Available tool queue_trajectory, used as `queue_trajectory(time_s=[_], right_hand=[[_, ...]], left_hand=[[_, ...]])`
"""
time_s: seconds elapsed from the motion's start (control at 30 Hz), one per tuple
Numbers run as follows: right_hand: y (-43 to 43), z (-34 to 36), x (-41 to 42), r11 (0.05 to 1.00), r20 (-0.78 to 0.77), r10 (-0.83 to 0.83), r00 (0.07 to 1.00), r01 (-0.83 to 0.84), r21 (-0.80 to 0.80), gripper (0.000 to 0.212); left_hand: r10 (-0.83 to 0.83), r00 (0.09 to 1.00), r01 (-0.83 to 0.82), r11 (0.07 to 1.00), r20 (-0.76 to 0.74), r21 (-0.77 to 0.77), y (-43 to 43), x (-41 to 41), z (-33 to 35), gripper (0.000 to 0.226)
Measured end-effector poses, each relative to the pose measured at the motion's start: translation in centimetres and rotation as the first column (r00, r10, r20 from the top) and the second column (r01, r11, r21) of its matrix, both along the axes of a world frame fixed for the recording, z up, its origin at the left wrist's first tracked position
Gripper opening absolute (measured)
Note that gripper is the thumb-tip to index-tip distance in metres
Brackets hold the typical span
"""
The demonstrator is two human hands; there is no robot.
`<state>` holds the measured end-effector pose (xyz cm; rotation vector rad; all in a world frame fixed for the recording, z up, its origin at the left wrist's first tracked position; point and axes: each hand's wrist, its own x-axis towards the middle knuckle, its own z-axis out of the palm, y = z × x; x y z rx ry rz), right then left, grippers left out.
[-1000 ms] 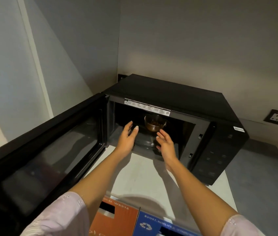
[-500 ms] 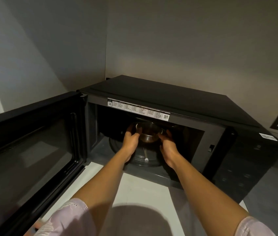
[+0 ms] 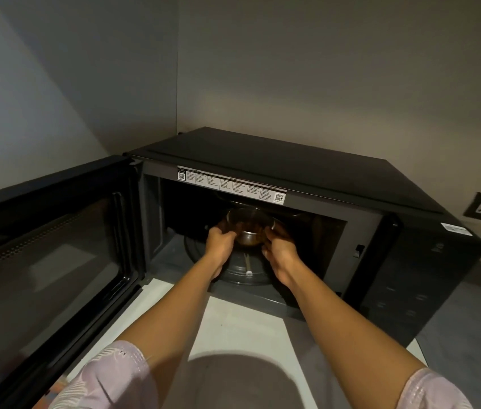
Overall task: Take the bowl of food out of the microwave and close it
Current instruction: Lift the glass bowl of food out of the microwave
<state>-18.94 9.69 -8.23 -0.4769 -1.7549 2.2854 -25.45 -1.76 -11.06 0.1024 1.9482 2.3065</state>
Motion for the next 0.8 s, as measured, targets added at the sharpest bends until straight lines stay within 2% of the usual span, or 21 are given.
queue_trajectory(time_s=[0.13,0.33,0.5,0.67,0.8], right_hand=[[-0.5,0.6,1.2,0.997,-0.003,-0.051,0.999,0.05,-0.056,0.023],[-1.8,1.6,5.5,0.991,0.018,-0.121,0.993,0.122,-0.049,0.024],[-3.4,1.7,10.3,0.99,0.076,-0.126,0.989,0.13,-0.052,0.023],[-4.5,1.1,15.2,0.976,0.152,-0.2,0.968,0.21,-0.053,0.013],[-4.2,-0.2,19.3,0.949,0.205,-0.295,0.933,0.311,-0.049,0.016]], left_hand=[[-0.011,0.999,0.015,0.996,-0.044,0.084,-1.8,2.6,0.9,0.017],[-0.074,0.994,0.083,0.99,-0.079,0.117,-5.4,8.5,2.9,0.047],[-0.079,0.994,0.084,0.993,-0.072,0.077,-7.9,13.9,3.2,0.044],[-0.092,0.994,0.096,0.992,-0.06,0.081,-8.7,19.0,2.9,0.043],[-0.194,0.98,0.196,0.979,-0.033,0.062,-8.5,22.8,2.2,0.044]])
